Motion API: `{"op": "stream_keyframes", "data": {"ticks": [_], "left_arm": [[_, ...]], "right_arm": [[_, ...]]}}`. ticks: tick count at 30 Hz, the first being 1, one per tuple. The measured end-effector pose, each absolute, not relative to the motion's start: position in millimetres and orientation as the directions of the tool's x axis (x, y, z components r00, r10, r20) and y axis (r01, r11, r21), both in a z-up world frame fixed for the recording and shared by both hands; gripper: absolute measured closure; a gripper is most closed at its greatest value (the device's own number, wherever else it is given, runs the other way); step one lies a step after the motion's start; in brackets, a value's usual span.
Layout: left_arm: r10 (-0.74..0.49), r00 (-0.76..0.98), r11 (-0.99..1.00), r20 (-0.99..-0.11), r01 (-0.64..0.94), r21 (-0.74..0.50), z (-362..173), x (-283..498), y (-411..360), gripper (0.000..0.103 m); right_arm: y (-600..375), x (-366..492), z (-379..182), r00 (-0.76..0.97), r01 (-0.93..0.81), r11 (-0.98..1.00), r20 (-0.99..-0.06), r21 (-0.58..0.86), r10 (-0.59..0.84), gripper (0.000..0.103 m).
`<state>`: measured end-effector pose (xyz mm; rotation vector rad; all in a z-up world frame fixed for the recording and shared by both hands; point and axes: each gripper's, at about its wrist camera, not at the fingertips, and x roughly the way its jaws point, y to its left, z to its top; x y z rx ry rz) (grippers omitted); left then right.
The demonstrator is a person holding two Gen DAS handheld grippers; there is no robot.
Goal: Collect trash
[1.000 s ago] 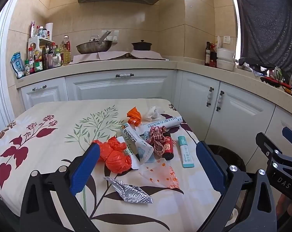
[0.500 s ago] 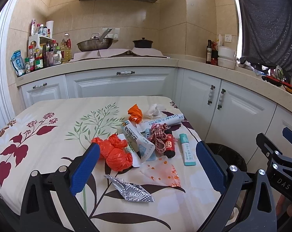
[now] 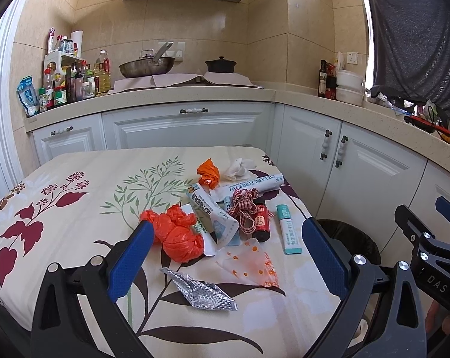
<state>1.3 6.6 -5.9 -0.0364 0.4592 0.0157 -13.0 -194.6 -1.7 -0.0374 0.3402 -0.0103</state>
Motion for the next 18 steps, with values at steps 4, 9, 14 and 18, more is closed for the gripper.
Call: {"op": "stream_keyframes", "data": {"ticks": [4,9,14,18], "left_arm": [[0.007,0.897,0.999,-0.443,-0.024,-0.031,-6.2,1.0,6.6,0.006],[0.007,0.896,0.999,-0.444,-0.023,-0.031,-5.9,1.0,6.9,0.006],[0.007,0.896,0.999,-0.444,-0.023,-0.031,-6.0,0.9,7.0,0.006],[0.006,0.896,0.999,-0.443,-0.022,-0.031,-5.7,0.9,6.8,0.006]], "right_arm": [[-194.6,-13.0,-1.6,0.943,0.004,0.999,-0.333,-0.040,-0.017,0.004],[-194.7,-12.2,-3.4,0.943,0.003,0.999,-0.333,-0.040,-0.016,0.004],[-194.3,-12.8,-2.6,0.943,0.004,0.999,-0.332,-0.039,-0.017,0.004],[-194.6,-12.6,-2.7,0.943,0.004,0.999,-0.333,-0.039,-0.017,0.004]]}}
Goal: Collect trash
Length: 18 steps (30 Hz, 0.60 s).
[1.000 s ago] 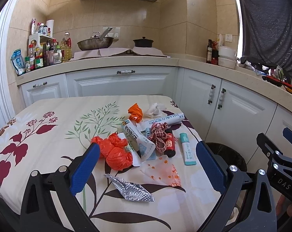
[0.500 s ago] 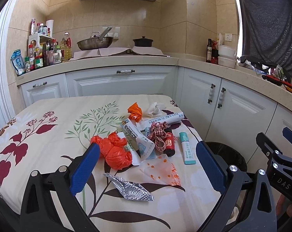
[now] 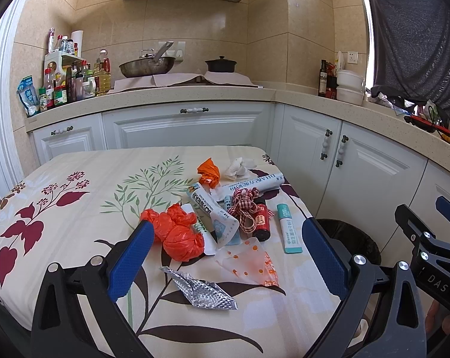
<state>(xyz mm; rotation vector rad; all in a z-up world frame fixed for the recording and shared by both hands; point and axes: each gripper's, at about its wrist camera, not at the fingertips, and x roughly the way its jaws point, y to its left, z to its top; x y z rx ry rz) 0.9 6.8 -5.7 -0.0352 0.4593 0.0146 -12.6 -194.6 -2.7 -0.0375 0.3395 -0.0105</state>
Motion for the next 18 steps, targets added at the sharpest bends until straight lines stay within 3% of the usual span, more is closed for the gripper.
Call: {"op": "stream_keyframes", "data": {"ticks": [18], "left_arm": [[0.006,0.894,0.999,-0.447,-0.023,-0.032,-5.6,0.3,5.5,0.006]], "right_arm": [[-194.6,-12.2,-3.4,0.943,0.004,0.999,-0.333,-0.039,-0.017,0.004]]}}
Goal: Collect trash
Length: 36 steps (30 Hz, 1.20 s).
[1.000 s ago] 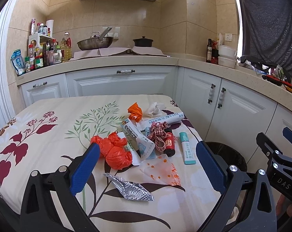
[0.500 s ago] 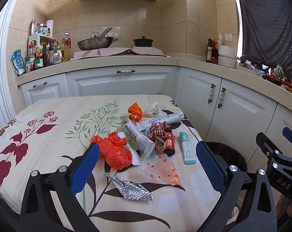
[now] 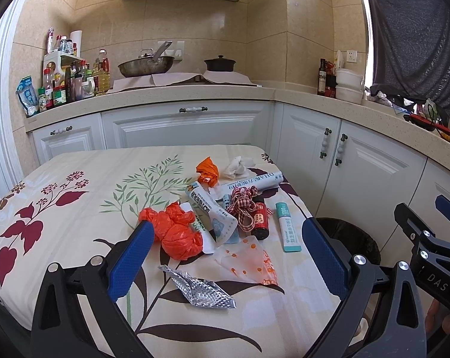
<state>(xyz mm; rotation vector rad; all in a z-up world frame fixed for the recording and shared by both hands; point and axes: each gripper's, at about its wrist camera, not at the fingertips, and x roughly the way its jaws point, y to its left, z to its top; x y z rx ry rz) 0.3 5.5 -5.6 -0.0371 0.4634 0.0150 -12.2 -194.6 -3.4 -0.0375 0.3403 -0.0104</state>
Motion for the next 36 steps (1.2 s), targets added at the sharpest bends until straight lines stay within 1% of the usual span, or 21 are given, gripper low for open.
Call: {"op": "stream_keyframes", "data": {"ticks": [25,31,36], "left_arm": [[0.007,0.892,0.999,-0.452,-0.021,-0.026,-10.1,-1.2,3.3,0.006],[0.024,0.876,0.999,-0.481,-0.042,-0.028,-20.0,-3.3,13.6,0.006],[0.065,0.860,0.997,-0.507,-0.081,-0.011,-28.1,-8.5,27.7,0.006]], "right_arm": [[-196.6,-11.6,-7.7,0.942,0.005,0.999,-0.335,-0.036,-0.017,0.004],[-189.1,-10.8,-11.4,0.938,-0.021,0.999,-0.348,-0.039,0.006,0.004],[-176.3,-5.7,-18.1,0.926,-0.065,0.997,-0.374,-0.041,0.045,0.004]]}}
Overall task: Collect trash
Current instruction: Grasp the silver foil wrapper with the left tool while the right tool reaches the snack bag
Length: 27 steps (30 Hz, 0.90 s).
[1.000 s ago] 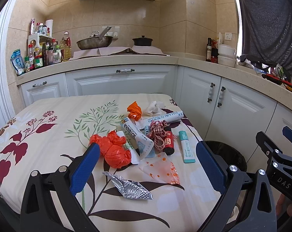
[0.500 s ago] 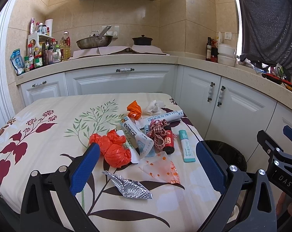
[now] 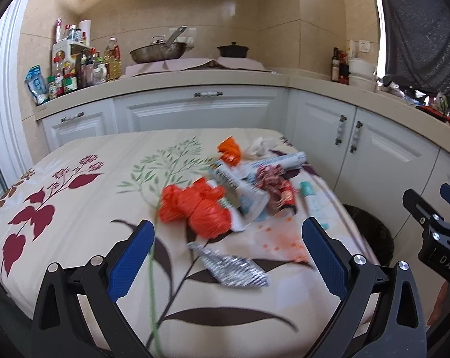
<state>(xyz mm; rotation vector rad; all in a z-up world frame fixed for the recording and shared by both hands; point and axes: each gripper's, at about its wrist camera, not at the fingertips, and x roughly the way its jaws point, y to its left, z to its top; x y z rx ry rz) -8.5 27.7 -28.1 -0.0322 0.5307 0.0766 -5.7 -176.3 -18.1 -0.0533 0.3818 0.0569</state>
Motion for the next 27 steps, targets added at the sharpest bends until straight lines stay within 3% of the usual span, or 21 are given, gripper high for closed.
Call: {"op": "stream_keyframes", "data": {"ticks": [19,27], "left_arm": [[0.107,0.785,0.992,-0.610,-0.125,0.013,-61.1,8.8,31.1,0.007],[0.130,0.784,0.990,-0.607,-0.136,0.037,-63.9,3.9,40.3,0.007]], "right_arm": [[-165.4,3.2,-27.3,0.902,-0.113,0.992,-0.424,-0.050,0.081,0.004],[-156.4,6.6,-33.9,0.890,-0.142,0.988,-0.443,-0.054,0.104,0.004]]}}
